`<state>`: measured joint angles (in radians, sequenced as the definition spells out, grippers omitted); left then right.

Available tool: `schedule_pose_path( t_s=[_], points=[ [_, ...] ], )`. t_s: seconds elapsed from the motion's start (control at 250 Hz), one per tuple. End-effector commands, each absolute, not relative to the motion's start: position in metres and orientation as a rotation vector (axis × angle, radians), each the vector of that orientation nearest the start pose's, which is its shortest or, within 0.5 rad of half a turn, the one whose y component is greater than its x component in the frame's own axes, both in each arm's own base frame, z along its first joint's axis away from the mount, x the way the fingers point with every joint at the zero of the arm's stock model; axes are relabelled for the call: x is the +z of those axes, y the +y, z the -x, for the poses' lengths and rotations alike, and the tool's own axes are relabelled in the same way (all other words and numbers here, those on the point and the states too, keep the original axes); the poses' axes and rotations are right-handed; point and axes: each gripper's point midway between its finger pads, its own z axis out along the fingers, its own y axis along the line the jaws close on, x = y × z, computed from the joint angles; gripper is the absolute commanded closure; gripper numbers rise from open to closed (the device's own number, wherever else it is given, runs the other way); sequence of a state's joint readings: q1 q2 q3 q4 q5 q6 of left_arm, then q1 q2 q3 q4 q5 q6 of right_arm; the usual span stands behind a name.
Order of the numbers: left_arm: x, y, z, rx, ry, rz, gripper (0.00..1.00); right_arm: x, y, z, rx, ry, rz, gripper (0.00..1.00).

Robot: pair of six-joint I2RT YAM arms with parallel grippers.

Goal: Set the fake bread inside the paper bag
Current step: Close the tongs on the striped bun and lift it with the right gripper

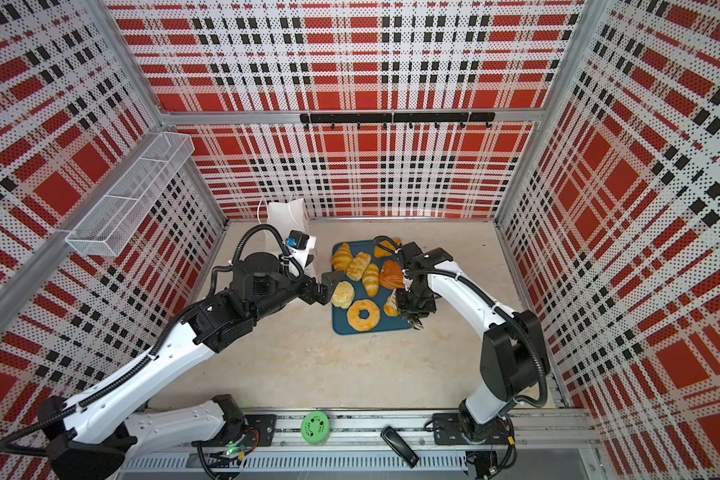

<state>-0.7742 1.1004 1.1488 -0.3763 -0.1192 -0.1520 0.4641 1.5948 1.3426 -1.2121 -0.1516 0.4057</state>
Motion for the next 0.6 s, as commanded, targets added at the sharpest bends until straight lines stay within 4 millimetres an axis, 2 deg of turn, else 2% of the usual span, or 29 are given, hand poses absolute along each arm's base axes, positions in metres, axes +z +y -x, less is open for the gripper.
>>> schedule_pose_path(
  t_s=[0.0, 0.324, 0.596],
  points=[
    [0.349, -0.234, -0.283, -0.489, 1.847, -0.467, 0.01, 0.156, 0.159, -0.267, 0.316, 2.991, 0.155, 0.7],
    [0.359, -0.218, -0.288, -0.453, 1.842, -0.419, 0.01, 0.177, 0.164, -0.272, 0.397, 2.868, 0.209, 0.69],
    [0.367, -0.207, -0.299, -0.417, 1.848, -0.384, 0.01, 0.204, 0.175, -0.284, 0.557, 2.708, 0.258, 0.66]
  ],
)
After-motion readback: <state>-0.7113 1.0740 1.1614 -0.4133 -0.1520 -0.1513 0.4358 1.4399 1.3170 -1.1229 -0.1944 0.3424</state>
